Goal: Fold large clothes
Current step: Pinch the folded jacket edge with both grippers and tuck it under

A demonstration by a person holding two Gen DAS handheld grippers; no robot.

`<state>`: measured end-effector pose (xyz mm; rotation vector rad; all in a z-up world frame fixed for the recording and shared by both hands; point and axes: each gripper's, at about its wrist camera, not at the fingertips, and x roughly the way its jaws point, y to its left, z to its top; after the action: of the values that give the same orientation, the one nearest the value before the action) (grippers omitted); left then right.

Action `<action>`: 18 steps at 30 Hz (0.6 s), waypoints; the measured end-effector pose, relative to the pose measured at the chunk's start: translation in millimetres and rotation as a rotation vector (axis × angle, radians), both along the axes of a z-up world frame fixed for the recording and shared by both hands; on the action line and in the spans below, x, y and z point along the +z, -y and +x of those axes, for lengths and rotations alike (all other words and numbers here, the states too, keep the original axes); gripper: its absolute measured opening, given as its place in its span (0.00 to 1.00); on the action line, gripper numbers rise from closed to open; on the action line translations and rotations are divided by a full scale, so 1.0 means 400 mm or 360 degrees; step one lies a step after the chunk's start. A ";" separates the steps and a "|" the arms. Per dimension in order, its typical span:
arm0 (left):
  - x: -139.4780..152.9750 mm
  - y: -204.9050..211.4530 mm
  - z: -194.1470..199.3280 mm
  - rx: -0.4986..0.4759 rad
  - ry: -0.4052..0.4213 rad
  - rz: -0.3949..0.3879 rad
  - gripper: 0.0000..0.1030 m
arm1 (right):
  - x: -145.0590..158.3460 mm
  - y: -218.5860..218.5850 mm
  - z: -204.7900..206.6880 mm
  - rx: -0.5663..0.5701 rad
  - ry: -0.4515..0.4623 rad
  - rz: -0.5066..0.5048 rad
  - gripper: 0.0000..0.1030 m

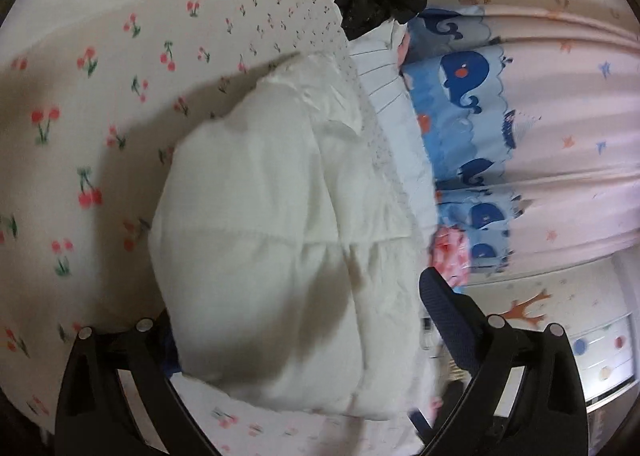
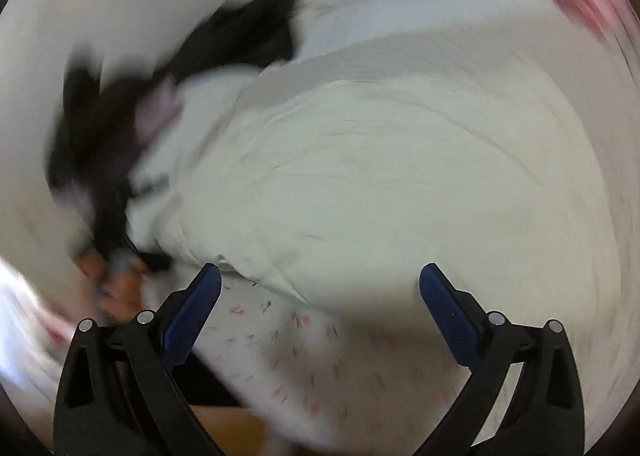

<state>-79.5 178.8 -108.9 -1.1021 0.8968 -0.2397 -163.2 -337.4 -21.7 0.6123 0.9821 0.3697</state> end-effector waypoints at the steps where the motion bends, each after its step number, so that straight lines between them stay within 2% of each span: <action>1: -0.016 0.000 0.007 -0.0021 -0.0035 0.0007 0.91 | -0.041 0.097 -0.026 -0.0156 -0.0088 0.0180 0.93; 3: -0.030 0.002 0.012 -0.0037 -0.0070 0.0019 0.91 | -0.094 0.193 -0.053 -0.0326 -0.0196 0.0295 0.93; 4: -0.025 0.007 0.013 -0.0049 -0.0073 0.0046 0.91 | -0.134 0.233 -0.059 -0.0382 -0.0257 0.0405 0.93; 6: -0.014 0.022 0.015 -0.0075 -0.0072 0.0072 0.91 | -0.185 0.262 -0.058 -0.0446 -0.0331 0.0541 0.93; 8: -0.010 0.030 0.017 -0.0072 -0.0078 0.0076 0.91 | -0.212 0.263 -0.043 -0.0475 -0.0328 0.0598 0.93; 12: -0.018 0.027 0.016 -0.0038 -0.0116 0.0085 0.90 | -0.196 0.263 0.002 -0.0550 -0.0206 0.0629 0.94; 14: -0.022 0.024 0.022 -0.0023 -0.0137 0.0096 0.81 | -0.216 0.267 0.013 -0.0636 -0.0220 0.0639 0.92; 15: -0.027 0.021 0.025 -0.0011 -0.0151 0.0105 0.73 | -0.224 0.267 0.015 -0.0685 -0.0225 0.0615 0.82; 16: -0.034 0.019 0.028 -0.0012 -0.0155 0.0094 0.62 | -0.226 0.268 0.009 -0.0720 -0.0220 0.0601 0.63; 17: -0.039 0.018 0.032 -0.0025 -0.0154 0.0083 0.58 | -0.229 0.270 0.005 -0.0760 -0.0202 0.0588 0.48; 18: -0.038 0.018 0.032 -0.0034 -0.0145 0.0082 0.49 | -0.235 0.268 0.005 -0.0760 -0.0168 0.0605 0.30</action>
<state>-66.8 171.6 -124.3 -1.0630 0.9911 -0.1839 -161.1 -444.7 -115.7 1.1930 0.8365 0.0961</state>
